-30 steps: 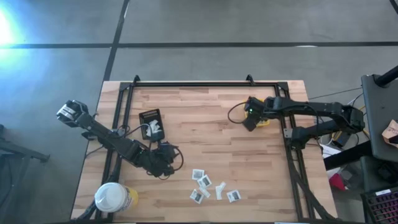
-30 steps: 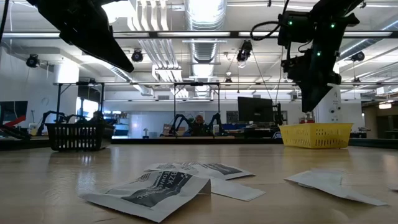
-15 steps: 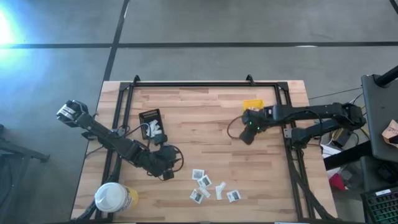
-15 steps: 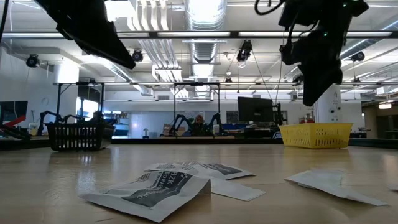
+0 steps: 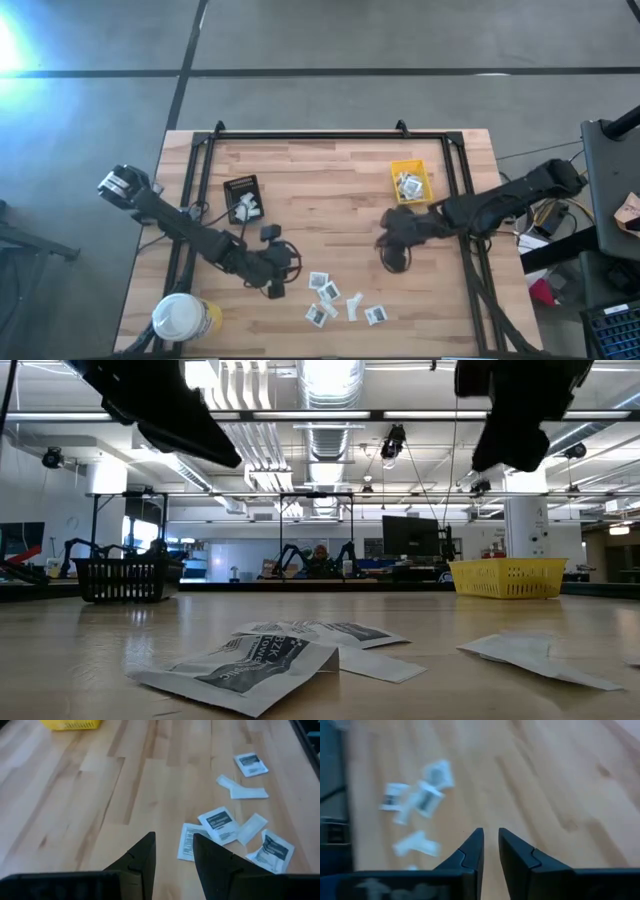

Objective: Pick & Place First Aid Supplies
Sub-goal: Put the black pad into the yellow bin

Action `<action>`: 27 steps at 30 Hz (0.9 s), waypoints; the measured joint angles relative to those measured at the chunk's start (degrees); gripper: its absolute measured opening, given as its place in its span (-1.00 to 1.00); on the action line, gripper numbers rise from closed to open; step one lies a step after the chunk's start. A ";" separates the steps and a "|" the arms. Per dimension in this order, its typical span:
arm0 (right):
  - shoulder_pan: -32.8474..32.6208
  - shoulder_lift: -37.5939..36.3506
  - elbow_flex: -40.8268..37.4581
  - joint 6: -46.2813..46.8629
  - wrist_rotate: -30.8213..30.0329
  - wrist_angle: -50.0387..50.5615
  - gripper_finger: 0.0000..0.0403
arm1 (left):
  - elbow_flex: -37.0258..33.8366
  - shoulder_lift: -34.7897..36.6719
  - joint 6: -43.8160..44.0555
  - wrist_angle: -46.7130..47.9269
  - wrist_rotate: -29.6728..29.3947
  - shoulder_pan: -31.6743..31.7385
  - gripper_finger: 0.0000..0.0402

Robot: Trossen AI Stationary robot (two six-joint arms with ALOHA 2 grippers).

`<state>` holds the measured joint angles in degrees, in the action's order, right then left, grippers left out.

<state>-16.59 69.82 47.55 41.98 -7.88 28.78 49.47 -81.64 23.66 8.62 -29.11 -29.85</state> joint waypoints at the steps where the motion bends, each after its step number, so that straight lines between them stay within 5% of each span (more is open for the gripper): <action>1: -1.06 0.00 0.00 -0.32 -0.11 -1.89 -0.74 | 0.00 -0.62 0.01 -0.25 0.08 0.00 -0.38; 16: -10.52 3.88 -0.03 -2.34 -10.18 -12.04 -0.77 | 7.22 -11.46 -2.78 -0.79 5.46 0.00 -0.38; 27: -11.57 15.07 1.50 -2.06 -9.85 -14.23 -0.76 | 11.61 -14.39 -5.22 0.08 20.44 0.00 -0.38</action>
<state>-28.16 84.90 49.05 39.93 -17.73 14.55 61.08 -96.03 18.44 8.69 -8.67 -29.85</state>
